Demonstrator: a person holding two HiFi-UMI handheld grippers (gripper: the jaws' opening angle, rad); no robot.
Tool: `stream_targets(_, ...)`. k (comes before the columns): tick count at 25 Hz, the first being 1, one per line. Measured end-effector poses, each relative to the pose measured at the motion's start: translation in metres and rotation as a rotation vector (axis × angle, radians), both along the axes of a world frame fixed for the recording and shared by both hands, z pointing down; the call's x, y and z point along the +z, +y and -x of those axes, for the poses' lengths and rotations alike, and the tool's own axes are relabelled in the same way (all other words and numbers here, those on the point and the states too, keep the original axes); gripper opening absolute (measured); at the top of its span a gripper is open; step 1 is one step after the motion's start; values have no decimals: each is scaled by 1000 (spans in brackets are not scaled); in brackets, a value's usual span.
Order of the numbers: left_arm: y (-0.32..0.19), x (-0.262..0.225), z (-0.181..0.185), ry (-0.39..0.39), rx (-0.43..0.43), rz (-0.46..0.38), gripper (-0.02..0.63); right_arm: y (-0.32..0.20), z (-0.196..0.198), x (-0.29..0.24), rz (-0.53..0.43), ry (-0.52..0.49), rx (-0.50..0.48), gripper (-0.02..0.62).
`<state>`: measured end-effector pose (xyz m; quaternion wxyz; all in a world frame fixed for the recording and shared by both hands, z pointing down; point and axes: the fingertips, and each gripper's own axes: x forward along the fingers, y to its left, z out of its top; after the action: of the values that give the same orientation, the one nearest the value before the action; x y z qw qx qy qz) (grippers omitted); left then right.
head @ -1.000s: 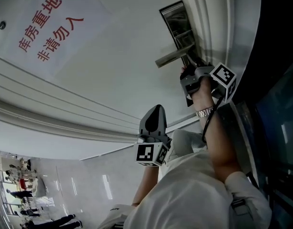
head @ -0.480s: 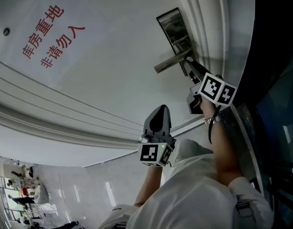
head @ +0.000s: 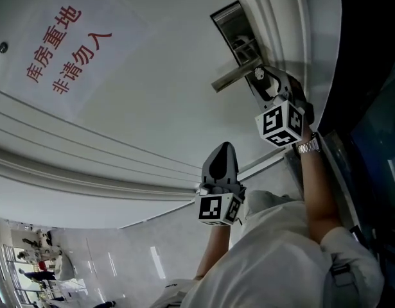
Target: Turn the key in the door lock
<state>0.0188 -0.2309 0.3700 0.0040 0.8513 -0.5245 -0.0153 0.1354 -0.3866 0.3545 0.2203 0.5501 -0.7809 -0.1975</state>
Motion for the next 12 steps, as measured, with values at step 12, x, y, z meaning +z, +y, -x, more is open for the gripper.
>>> stream_targets(12, -1, -6, 19, 52, -41, -13, 9, -1, -5, -5, -126, 189, 80, 178)
